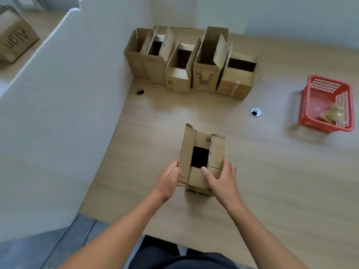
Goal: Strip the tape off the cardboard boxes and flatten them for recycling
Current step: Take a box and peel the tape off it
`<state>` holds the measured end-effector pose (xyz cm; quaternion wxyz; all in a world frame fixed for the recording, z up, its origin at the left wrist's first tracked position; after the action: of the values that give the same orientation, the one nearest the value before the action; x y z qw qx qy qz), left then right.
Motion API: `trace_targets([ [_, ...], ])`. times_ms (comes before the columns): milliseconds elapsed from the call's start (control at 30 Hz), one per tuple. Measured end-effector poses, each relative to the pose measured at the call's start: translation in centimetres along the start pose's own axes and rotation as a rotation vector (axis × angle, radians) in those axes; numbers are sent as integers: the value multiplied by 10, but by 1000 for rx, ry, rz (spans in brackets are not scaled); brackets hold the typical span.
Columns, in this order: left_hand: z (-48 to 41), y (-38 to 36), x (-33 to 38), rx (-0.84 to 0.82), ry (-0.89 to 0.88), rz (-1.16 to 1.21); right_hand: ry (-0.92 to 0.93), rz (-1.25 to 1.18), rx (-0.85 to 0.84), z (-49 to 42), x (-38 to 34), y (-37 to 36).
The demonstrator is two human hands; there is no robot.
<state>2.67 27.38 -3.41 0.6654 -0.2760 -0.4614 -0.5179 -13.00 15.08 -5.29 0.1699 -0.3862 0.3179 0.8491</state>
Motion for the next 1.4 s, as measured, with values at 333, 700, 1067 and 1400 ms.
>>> trace_targets([
  [333,6,-58,11,-18,103,45,19,-150,-70,42,26,60],
  [700,14,-62,38,-44,1,205,210,-262,-203,52,31,98],
  [1067,11,-74,27,-19,111,209,122,74,-361,85,97,97],
  [1400,8,-90,25,-122,-154,-302,165,-153,-386,109,63,121],
])
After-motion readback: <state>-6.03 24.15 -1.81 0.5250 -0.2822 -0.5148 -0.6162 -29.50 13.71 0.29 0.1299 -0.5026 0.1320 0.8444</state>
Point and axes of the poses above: each hand's wrist, its own z-axis away from the middle knuckle, its own y-axis out of the back of the hand, x = y × z, the point moved 3 cm from there along -z, towards the middle knuckle, and after that the axes turned 11 degrees about -x, right-handed, at the moved point
